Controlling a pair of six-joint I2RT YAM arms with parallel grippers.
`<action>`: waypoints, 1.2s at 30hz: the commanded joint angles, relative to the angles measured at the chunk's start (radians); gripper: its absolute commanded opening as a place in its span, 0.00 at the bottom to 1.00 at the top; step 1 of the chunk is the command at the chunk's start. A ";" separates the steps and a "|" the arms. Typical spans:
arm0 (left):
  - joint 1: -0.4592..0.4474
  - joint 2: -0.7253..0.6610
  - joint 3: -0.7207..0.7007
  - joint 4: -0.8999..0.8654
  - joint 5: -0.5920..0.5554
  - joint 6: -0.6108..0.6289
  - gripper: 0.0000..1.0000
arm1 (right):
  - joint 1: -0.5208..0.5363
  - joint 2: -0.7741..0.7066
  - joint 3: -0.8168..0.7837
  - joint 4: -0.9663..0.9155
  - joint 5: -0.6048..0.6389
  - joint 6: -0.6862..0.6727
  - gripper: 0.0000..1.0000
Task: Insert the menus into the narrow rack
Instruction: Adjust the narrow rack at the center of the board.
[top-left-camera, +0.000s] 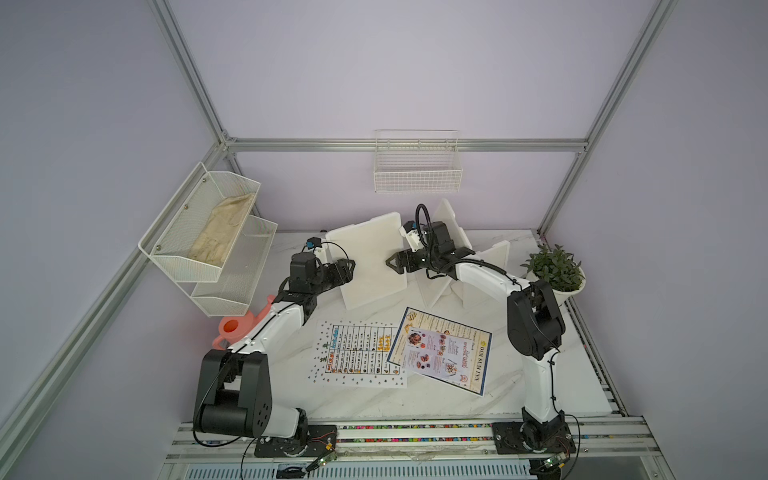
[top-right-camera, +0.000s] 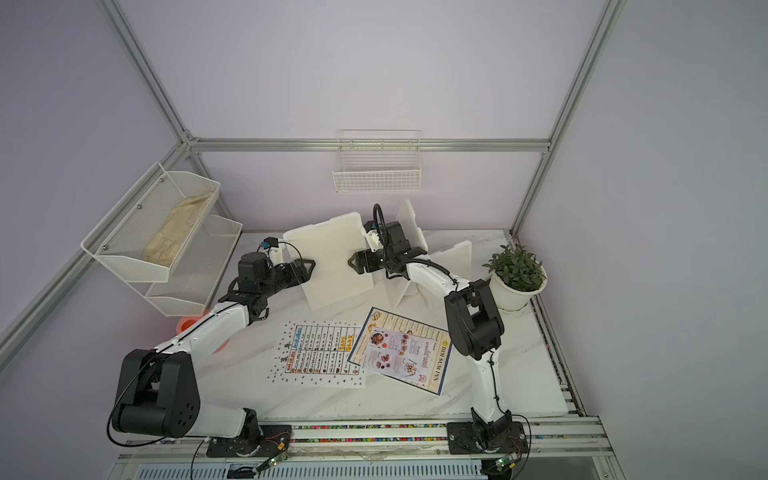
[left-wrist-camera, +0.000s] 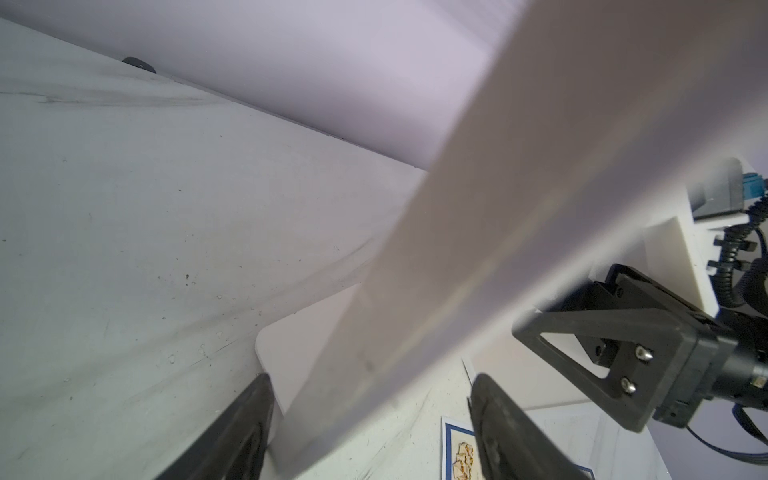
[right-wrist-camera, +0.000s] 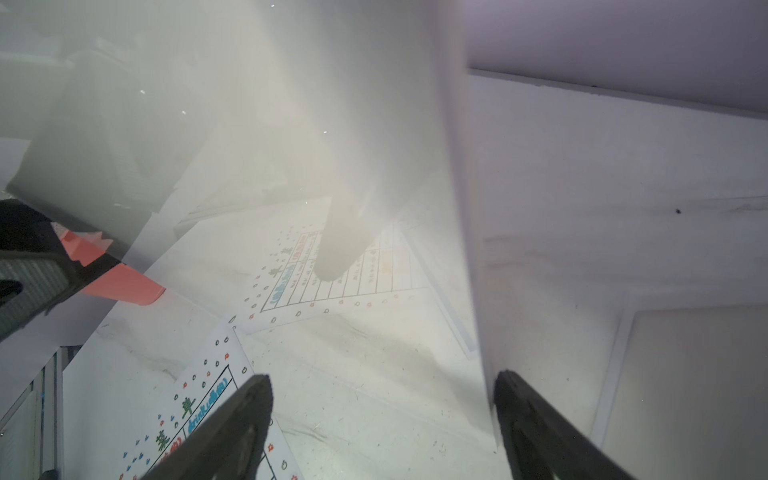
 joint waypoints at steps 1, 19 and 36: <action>-0.001 -0.004 -0.012 0.045 0.047 -0.005 0.76 | 0.028 -0.074 -0.046 0.056 -0.043 0.012 0.87; -0.032 0.023 -0.027 0.094 0.236 0.000 0.79 | 0.035 -0.301 -0.302 0.092 0.080 0.047 0.86; -0.077 0.098 0.023 0.120 0.201 -0.002 0.91 | 0.033 -0.361 -0.354 0.074 0.149 0.045 0.84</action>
